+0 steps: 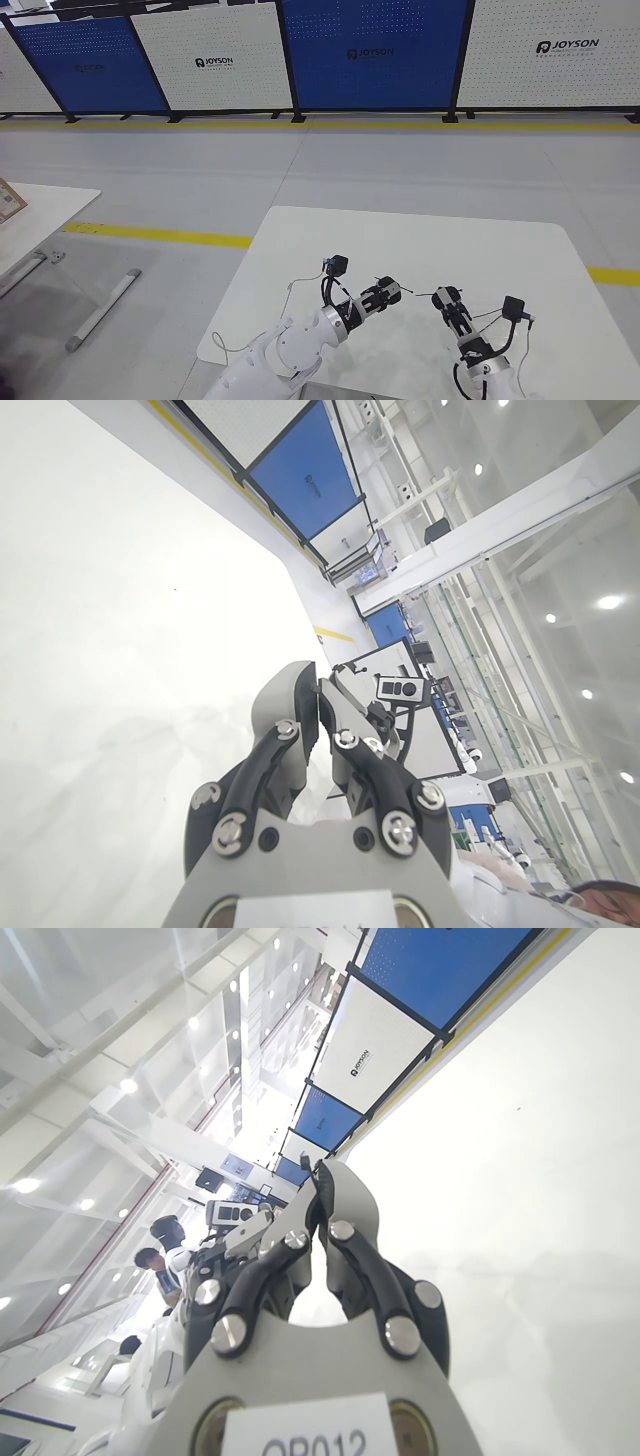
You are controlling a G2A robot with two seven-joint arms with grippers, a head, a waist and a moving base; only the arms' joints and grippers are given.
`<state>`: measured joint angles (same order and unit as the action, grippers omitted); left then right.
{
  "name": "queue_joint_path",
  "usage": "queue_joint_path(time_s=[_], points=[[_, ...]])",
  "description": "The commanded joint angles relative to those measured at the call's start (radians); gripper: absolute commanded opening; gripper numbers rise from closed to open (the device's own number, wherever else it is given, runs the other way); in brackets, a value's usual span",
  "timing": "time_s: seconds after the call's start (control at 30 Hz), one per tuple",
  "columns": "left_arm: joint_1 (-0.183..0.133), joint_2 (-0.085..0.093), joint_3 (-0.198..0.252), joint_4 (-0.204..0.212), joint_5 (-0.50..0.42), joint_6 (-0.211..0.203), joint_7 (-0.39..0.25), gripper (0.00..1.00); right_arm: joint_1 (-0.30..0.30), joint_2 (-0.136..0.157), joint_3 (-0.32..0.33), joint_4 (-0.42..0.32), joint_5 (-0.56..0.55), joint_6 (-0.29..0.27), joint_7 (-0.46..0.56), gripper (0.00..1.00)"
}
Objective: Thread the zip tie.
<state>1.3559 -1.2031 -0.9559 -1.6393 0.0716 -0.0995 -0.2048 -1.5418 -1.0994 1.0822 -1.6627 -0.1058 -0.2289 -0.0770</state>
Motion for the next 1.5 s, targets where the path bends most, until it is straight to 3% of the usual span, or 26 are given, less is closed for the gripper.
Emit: queue_joint_path(time_s=[0.0,0.57,1.47], points=[[0.0,0.0,0.0,0.0,0.0,0.0,0.0,0.0,0.0,0.0,0.0,0.0,0.0,0.001,-0.001,0.0],[0.0,0.0,0.0,0.0,0.0,0.0,0.0,0.0,0.006,-0.019,-0.004,0.001,-0.009,0.015,-0.023,0.0],[0.0,0.0,0.0,0.0,0.0,0.0,0.0,0.0,0.01,-0.05,0.013,0.016,-0.014,0.029,0.038,0.0]])
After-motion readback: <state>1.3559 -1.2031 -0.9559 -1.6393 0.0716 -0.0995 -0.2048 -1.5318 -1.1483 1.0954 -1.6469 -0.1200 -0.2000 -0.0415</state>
